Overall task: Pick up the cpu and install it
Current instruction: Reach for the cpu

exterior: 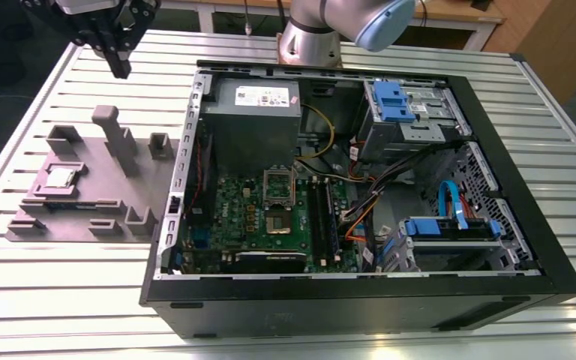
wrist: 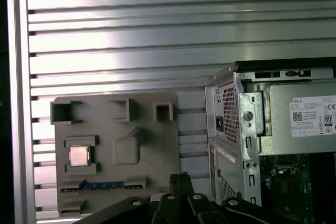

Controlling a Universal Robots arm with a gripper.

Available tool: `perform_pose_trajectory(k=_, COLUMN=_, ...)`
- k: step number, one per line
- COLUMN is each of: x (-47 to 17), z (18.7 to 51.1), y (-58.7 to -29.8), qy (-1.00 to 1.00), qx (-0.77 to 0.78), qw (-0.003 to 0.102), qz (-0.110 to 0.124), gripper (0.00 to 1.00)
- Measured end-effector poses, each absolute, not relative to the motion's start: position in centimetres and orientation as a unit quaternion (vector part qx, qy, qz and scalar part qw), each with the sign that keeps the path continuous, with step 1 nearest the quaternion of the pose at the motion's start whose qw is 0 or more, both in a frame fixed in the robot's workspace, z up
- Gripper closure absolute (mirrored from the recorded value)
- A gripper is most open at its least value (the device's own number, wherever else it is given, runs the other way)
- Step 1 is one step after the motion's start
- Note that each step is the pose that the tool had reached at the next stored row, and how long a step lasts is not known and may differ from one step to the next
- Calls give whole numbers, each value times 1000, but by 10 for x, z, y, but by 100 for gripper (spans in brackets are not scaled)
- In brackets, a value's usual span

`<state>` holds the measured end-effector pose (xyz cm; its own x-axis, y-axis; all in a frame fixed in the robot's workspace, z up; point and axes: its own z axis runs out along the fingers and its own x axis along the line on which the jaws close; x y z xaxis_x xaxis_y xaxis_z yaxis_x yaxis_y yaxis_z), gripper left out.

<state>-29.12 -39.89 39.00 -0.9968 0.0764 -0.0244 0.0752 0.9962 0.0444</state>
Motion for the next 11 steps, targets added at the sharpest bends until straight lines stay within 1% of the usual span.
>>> perform_pose_trajectory(k=11, x=-299, z=390, y=-399, qy=999, qx=38, qw=13, qz=22, gripper=90)
